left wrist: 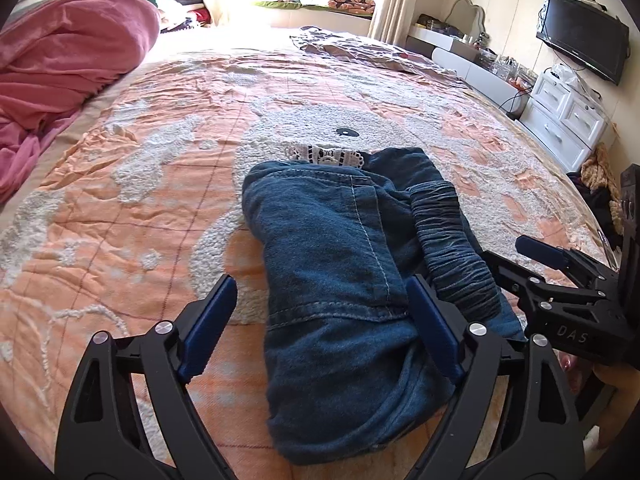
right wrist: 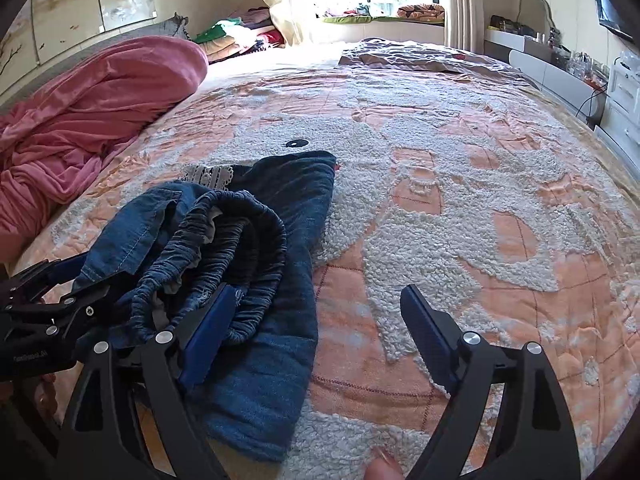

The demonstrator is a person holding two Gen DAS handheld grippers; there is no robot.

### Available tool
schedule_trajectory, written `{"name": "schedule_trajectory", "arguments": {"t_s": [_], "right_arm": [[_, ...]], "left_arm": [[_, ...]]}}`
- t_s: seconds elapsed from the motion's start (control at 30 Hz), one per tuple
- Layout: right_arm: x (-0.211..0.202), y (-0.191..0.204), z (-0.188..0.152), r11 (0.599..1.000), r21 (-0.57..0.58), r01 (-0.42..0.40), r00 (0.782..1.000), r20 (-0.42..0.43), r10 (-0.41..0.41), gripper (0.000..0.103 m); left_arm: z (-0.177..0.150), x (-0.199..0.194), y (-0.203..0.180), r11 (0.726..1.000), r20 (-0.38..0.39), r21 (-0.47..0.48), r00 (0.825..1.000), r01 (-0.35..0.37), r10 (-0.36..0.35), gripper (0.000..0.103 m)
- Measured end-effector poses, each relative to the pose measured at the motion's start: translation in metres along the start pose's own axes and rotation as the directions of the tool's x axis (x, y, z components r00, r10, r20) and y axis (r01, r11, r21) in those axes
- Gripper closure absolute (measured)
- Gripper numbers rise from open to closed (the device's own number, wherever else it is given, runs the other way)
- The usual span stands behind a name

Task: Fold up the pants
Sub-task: 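Set the folded pants down on the quilt and open the left tool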

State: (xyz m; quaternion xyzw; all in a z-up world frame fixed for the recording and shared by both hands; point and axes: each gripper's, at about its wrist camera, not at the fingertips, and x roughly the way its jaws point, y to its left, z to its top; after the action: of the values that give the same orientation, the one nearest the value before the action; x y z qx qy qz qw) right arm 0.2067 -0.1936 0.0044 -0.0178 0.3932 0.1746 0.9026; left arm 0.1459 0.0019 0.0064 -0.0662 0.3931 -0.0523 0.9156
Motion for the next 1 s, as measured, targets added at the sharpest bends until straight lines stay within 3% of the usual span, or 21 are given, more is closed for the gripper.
{"name": "schedule_trajectory", "arguments": {"t_s": [0.23, 1.0], "right_arm": [[-0.029, 0.003, -0.009, 1.0, -0.02, -0.024, 0.998, 0.054, 0.025, 0.009], [-0.115, -0.003, -0.069, 0.999, -0.035, -0.021, 0.995, 0.1, 0.024, 0.005]], "left_arm": [[-0.009, -0.03, 0.002, 1.0, 0.05, -0.014, 0.998, -0.027, 0.028, 0.01], [-0.096, -0.103, -0.015, 0.997, 0.065, -0.057, 0.997, -0.046, 0.049, 0.01]]}}
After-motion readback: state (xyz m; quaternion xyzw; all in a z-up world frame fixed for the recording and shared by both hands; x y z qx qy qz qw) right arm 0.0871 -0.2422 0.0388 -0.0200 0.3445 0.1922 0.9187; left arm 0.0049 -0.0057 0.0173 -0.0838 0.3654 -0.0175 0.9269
